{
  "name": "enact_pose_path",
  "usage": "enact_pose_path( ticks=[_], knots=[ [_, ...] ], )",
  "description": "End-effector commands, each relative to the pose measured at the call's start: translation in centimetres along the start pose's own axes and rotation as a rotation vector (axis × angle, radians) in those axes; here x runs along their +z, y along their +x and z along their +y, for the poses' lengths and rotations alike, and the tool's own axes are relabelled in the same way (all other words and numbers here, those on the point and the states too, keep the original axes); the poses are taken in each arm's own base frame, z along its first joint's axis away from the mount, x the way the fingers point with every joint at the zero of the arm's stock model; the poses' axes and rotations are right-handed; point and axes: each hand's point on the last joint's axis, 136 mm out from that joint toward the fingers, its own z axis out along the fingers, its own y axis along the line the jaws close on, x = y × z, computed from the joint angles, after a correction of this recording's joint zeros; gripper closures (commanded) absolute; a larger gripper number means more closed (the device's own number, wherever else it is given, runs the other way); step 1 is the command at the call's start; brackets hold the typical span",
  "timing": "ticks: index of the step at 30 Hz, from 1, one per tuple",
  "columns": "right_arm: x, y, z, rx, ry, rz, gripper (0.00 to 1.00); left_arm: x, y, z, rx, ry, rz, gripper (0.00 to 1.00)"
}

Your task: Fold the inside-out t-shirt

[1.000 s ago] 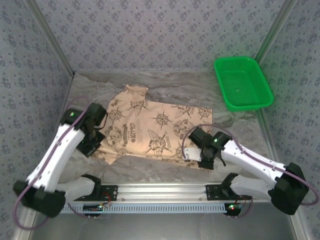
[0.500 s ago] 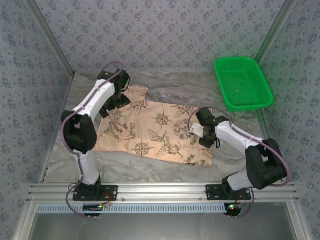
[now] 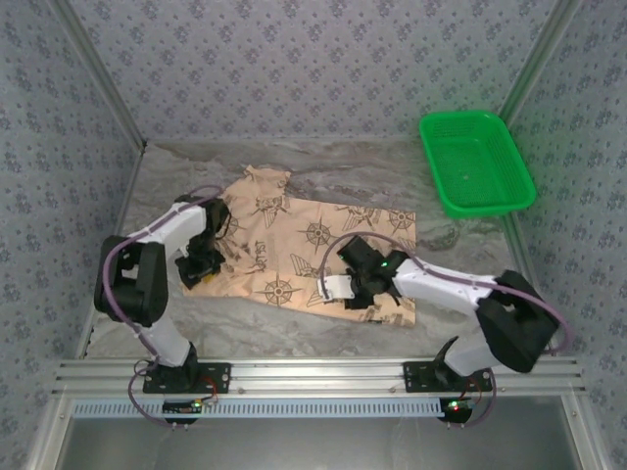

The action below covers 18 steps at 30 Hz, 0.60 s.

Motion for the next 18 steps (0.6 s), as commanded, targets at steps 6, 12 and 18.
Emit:
enact_pose_path(
  ticks=[6, 12, 18],
  knots=[
    [2.8, 3.1, 6.1, -0.188, -0.28, 0.15, 0.79, 3.1, -1.2, -0.2, -0.055, -0.052, 0.003, 0.68],
    [0.7, 6.4, 10.3, -0.241, -0.462, 0.248, 0.79, 1.9, -4.0, 3.2, -0.038, -0.137, -0.096, 0.64],
    [-0.5, 8.3, 12.6, -0.29, -0.492, 0.267, 0.79, 2.4, -4.5, 3.4, -0.036, -0.11, -0.103, 0.6]
  ],
)
